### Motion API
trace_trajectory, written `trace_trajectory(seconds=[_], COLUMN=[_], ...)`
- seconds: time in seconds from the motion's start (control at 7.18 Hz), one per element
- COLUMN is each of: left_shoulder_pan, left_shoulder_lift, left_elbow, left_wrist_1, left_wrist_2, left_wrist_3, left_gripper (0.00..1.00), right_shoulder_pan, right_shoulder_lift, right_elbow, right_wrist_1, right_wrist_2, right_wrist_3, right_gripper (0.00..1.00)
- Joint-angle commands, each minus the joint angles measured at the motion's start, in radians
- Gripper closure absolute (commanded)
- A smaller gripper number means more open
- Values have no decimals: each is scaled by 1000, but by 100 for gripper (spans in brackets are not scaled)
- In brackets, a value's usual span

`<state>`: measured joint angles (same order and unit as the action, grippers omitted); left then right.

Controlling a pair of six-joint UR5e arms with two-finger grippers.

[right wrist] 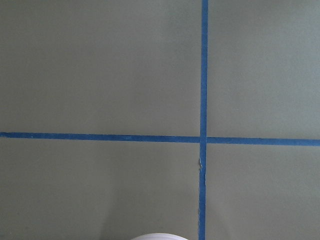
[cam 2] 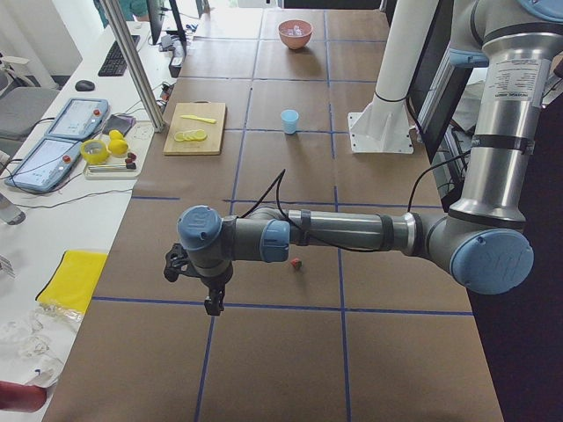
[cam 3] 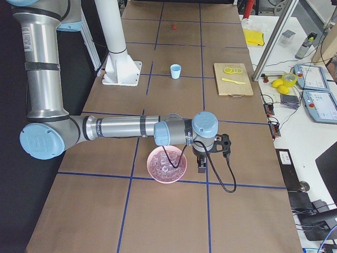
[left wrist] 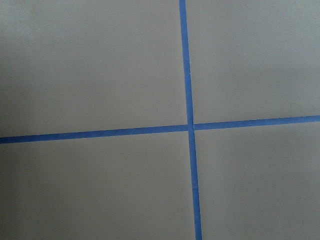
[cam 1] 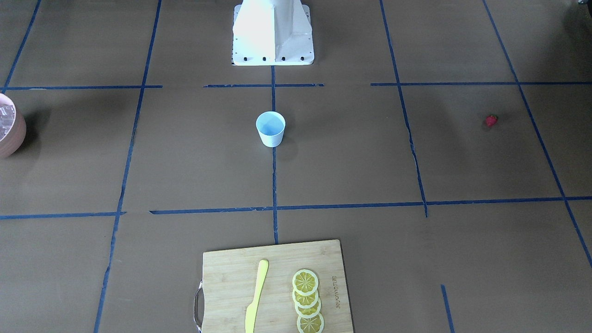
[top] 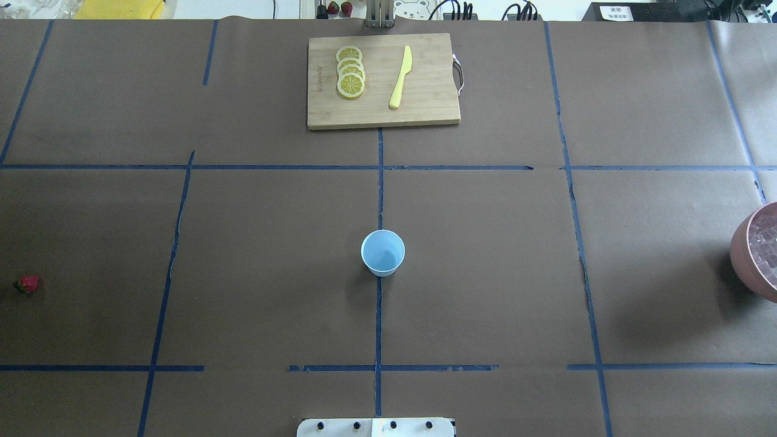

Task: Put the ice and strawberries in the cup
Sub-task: 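Lower the right gripper into the pink bowl of ice cubes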

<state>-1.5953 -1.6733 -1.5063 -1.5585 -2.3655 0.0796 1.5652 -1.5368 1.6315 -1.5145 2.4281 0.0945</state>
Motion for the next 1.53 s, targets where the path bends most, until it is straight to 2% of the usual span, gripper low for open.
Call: trace_trajectory(seconds=[0.0,0.14,0.28,0.7,0.84,1.39], left_shoulder_pan=[0,0,0,0,0,0], left_shoulder_lift=[1,1,1,1,1,3], left_elbow=[-8,-8,-8,-8,-8,-6], left_wrist_1=[0,0,0,0,0,-3], left_wrist_2=[0,0,0,0,0,0], left_wrist_3=[-1,0,0,0,0,2], left_gripper=[0,0,0,0,0,0], right_shoulder_pan=[-60,-101,-138,-183,-194,-276], right_shoulder_lift=[-3,-5,-52,-138,-140,-140], right_elbow=[34,72,129,165,165,133], right_wrist_1=[2,2,3,48,48,46], right_wrist_2=[-12,-67,-140,-127,-127,-139], right_wrist_3=[-10,-10,-13,-26,-25,-52], right_gripper=[0,0,0,2,7,11])
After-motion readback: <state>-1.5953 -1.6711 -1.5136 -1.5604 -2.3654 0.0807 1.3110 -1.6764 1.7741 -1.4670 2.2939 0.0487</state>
